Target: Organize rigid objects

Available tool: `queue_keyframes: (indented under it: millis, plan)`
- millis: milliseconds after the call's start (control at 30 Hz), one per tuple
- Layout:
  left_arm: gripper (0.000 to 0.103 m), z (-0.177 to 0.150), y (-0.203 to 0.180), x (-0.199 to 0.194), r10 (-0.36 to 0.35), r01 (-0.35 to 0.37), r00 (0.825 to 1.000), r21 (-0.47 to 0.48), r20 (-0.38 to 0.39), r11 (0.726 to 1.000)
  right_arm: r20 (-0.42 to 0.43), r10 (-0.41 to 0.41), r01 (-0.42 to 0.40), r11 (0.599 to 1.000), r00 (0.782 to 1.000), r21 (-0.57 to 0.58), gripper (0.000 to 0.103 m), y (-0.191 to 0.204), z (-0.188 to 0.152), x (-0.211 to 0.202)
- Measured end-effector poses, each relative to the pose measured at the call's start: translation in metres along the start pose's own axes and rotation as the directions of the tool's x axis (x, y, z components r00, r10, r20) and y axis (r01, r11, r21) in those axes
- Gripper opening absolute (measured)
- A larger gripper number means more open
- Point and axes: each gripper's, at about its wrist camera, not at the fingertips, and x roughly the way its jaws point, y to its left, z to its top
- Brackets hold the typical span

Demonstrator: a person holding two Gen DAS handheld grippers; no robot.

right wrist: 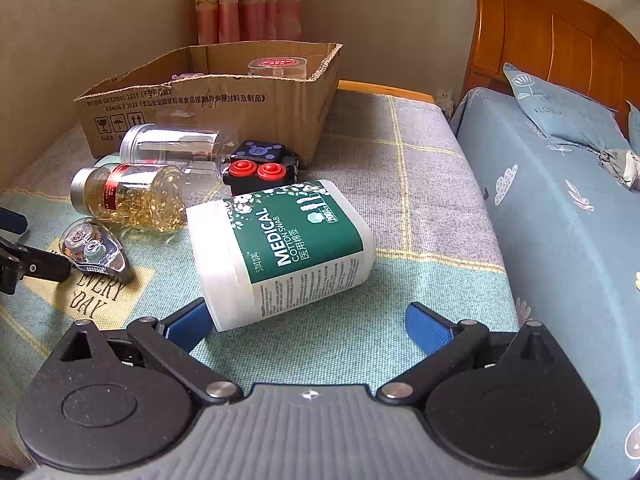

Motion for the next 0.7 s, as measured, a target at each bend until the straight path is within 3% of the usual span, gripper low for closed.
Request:
queue_keyframes:
  millis: [167,300,700]
  plan:
    - [0.102,0.008,-0.026,0.000,-0.128,0.128,0.992,0.035,0.011,0.991,0.015,0.002,-0.002,1.000,1.000,-0.002,0.103,-0.001,-0.002,-0.001]
    - [0.103,0.009,-0.049,0.013,-0.066,0.064,0.998,0.092,0.011,0.994,0.013,0.015,-0.014,1.000,1.000,-0.014,0.103,-0.002,-0.003,-0.003]
    - [0.102,0.012,-0.053,0.017,-0.041,0.040,0.997,0.029,0.064,0.999,0.023,0.024,-0.024,0.999,0.999,-0.021,0.103,-0.003,-0.005,-0.004]
